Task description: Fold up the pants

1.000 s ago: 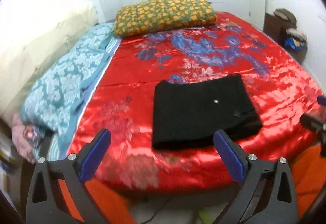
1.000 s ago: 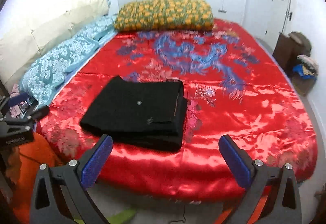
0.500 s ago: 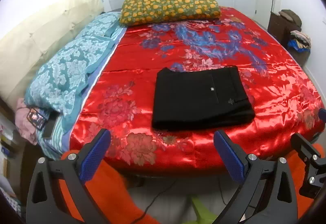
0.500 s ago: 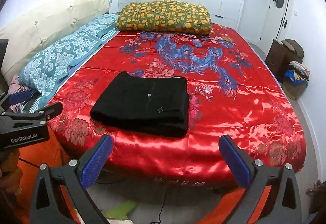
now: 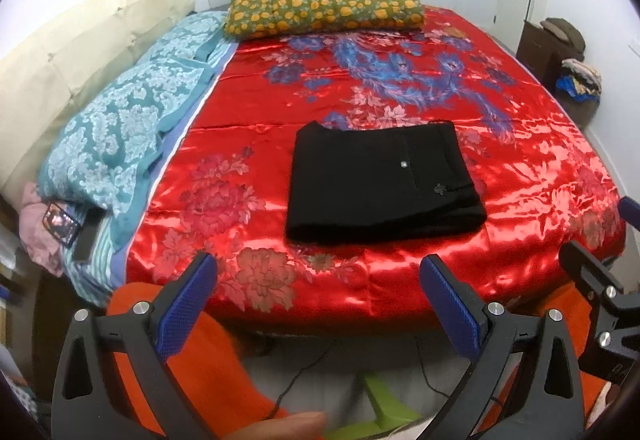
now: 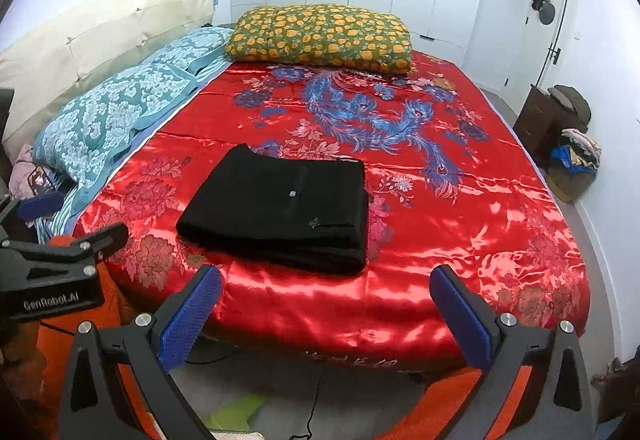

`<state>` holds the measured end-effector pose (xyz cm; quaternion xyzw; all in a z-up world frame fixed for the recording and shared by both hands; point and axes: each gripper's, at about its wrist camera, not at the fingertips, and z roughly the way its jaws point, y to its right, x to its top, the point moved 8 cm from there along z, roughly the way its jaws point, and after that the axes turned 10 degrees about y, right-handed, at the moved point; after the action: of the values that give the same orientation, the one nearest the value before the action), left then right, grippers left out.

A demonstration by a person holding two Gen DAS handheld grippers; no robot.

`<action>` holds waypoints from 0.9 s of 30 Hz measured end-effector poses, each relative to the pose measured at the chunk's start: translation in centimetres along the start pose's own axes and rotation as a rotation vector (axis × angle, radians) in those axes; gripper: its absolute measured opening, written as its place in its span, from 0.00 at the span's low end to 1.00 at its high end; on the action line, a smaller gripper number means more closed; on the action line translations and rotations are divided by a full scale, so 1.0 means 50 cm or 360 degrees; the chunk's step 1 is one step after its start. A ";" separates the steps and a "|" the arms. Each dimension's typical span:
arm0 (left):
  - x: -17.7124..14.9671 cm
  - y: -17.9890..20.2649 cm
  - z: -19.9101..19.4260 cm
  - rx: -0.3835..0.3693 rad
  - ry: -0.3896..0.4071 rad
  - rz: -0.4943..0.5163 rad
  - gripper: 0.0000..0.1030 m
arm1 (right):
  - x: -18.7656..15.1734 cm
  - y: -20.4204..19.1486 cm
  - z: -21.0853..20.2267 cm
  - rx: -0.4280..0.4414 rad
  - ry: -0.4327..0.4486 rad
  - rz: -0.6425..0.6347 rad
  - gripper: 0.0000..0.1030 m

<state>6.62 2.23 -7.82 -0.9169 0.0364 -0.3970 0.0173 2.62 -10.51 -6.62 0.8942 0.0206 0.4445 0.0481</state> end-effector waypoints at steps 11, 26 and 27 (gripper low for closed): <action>-0.013 0.008 0.008 -0.0044 -0.0061 0.0004 0.98 | -0.005 -0.012 0.000 0.0038 -0.0007 0.0010 1.00; -0.024 0.000 0.020 -0.0026 -0.0087 -0.0009 0.98 | 0.003 -0.018 -0.001 0.0023 0.0036 -0.0039 1.00; -0.024 0.001 0.021 -0.0027 -0.0090 -0.0009 0.98 | 0.004 -0.016 -0.002 0.0020 0.0039 -0.0035 1.00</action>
<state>6.55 2.29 -9.40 -0.9280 0.0366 -0.3708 0.0095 2.69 -9.69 -6.49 0.8887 0.0338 0.4548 0.0471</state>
